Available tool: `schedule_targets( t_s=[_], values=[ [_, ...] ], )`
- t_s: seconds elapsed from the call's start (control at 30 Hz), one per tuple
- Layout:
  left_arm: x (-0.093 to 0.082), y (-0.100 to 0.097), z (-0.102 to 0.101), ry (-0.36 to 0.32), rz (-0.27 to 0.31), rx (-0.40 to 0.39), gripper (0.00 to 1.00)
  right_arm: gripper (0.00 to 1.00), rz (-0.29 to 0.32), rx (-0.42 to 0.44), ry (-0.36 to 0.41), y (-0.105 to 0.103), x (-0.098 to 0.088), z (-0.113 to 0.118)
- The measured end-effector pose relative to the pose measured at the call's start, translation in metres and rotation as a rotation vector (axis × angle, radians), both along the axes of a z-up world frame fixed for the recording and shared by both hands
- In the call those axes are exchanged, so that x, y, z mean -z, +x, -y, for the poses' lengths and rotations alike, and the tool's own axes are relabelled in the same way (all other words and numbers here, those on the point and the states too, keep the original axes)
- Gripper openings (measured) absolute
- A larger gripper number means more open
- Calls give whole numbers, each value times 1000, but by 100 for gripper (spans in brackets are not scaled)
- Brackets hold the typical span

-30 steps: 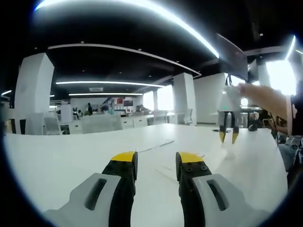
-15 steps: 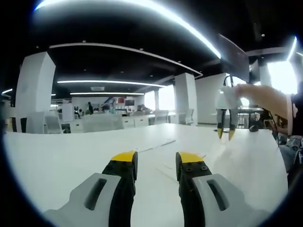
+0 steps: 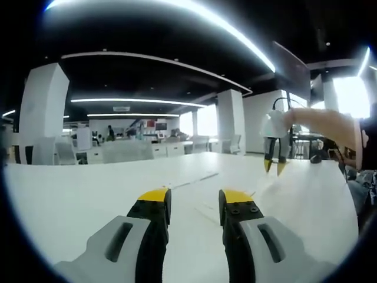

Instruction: Locate the socket holder cover, grip the socket holder cover, clip it into the socket holder slot.

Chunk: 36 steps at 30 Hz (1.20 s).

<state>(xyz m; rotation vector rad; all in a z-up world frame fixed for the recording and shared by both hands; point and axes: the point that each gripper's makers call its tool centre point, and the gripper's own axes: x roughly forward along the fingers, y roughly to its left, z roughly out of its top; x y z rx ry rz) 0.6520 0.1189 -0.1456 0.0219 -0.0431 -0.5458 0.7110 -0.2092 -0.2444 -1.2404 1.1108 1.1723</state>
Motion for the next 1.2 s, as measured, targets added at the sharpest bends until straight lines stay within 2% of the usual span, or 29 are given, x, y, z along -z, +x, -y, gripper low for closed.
schedule_targets(
  t_s=[0.2, 0.43, 0.83, 1.17, 1.2],
  values=[
    [1, 0, 4, 0, -7, 13, 33, 27, -5, 3, -1, 9, 11, 4],
    [4, 0, 6, 9, -16, 20, 33, 27, 3, -7, 17, 20, 11, 2],
    [2, 0, 4, 5, -13, 16, 33, 27, 15, -23, -6, 31, 16, 6],
    [4, 1, 2, 12, -15, 20, 33, 27, 10, -27, -3, 35, 22, 1],
    [4, 1, 1, 12, -14, 19, 33, 27, 5, -37, -6, 37, 26, -2]
  ],
)
